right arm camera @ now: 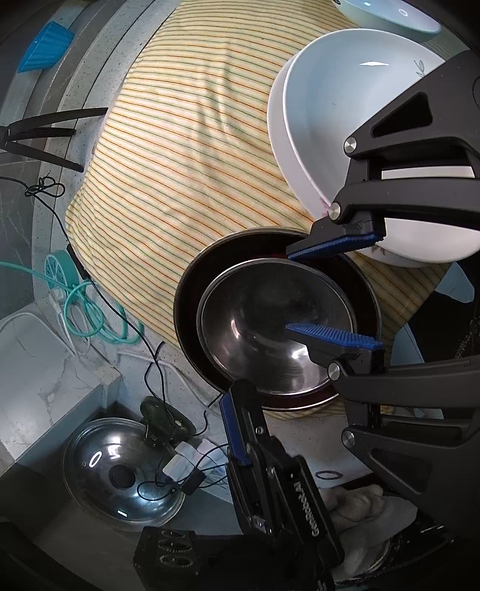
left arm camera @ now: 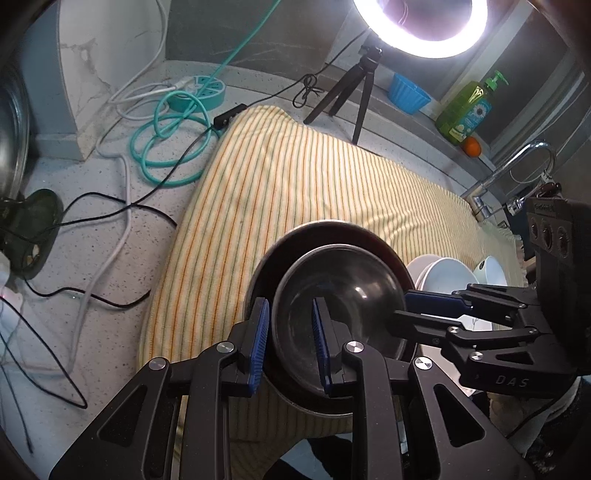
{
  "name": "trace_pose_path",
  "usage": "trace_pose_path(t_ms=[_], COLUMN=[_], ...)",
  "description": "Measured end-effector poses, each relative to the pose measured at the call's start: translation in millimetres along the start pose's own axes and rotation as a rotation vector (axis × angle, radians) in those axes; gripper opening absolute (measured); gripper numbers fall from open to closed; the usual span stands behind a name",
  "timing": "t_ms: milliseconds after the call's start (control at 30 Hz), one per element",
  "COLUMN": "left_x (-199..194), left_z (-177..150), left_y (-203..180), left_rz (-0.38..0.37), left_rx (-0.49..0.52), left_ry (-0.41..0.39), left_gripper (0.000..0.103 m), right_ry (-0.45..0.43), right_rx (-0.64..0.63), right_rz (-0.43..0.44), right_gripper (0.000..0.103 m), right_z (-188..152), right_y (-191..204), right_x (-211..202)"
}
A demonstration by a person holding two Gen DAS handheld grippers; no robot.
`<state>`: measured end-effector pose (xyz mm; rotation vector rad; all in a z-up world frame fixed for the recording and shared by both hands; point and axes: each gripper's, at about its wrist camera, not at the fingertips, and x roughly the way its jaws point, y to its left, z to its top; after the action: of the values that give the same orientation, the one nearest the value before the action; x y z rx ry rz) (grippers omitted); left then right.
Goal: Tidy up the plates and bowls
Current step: 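Open both grippers to release the red-sided bowl rim, then move both grippers over the plate stack toward the blue-rimmed white bowl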
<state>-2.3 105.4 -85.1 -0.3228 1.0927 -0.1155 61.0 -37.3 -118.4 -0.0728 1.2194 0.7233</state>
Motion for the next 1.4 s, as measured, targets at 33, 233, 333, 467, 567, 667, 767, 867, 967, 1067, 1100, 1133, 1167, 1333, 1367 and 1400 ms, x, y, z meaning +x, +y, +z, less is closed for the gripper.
trace_pose_path(t_ms=[33,233,333,467,567,667,767,867,967,1067,1100,1133,1167,1333,1367,1400], left_x=[-1.7,-8.3,-11.6,-15.9,-20.4,-23.9,-25.5,-26.5,-26.6,-25.7,-25.2,-24.0,-22.7,-15.0,-12.8,-11.1], left_z=[1.0,6.2,8.2,11.5,13.6,14.7,14.8,14.3,13.7,12.7,12.6,12.0,11.5,9.8,9.6,9.2], left_y=[0.3,0.5,0.1,-1.2,-2.6,-6.1,-12.5,-20.6,-31.0,-42.3,-45.6,-51.1,-55.7,-79.1,-85.4,-90.3], left_rz=[-0.003,-0.019,-0.028,-0.035,-0.043,-0.048,-0.062,-0.08,-0.09,-0.108,-0.114,-0.122,-0.127,-0.159,-0.167,-0.173], left_rx=[-0.004,-0.02,-0.029,-0.032,-0.039,-0.042,-0.043,-0.044,-0.034,-0.026,-0.024,-0.017,-0.011,0.016,0.023,0.029], left_ry=[-0.005,-0.027,-0.041,-0.054,-0.069,-0.084,-0.092,-0.098,-0.107,-0.111,-0.112,-0.112,-0.11,-0.096,-0.094,-0.091], left_gripper=[0.021,0.021,0.021,0.021,0.021,0.023,0.023,0.03,0.034,0.037,0.037,0.037,0.037,0.037,0.037,0.037], right_ry=[-0.003,-0.009,-0.023,-0.062,-0.099,-0.15,-0.185,-0.221,-0.261,-0.285,-0.293,-0.299,-0.305,-0.339,-0.345,-0.352], right_rx=[0.0,-0.004,0.011,0.033,0.05,0.066,0.076,0.089,0.105,0.127,0.139,0.149,0.16,0.224,0.237,0.258], right_rz=[-0.006,-0.003,0.013,0.04,0.066,0.075,0.069,0.05,0.025,-0.001,-0.01,-0.016,-0.023,-0.082,-0.091,-0.105], right_gripper=[0.037,0.037,0.037,0.037,0.044,0.057,0.058,0.069,0.074,0.074,0.074,0.074,0.074,0.075,0.075,0.075], right_z=[1.4,5.9,6.5,8.7,11.3,12.0,12.5,8.0,-0.4,-9.6,-13.4,-16.1,-19.0,-41.0,-45.4,-51.6], right_y=[-0.4,-2.6,-5.9,-9.0,-12.0,-15.9,-21.6,-31.4,-42.2,-57.2,-63.6,-69.4,-75.5,-110.0,-116.3,-125.3], right_x=[0.7,1.7,-1.3,-11.6,-23.1,-40.4,-57.7,-76.8,-96.4,-114.0,-120.9,-126.0,-131.1,-158.7,-163.5,-169.6])
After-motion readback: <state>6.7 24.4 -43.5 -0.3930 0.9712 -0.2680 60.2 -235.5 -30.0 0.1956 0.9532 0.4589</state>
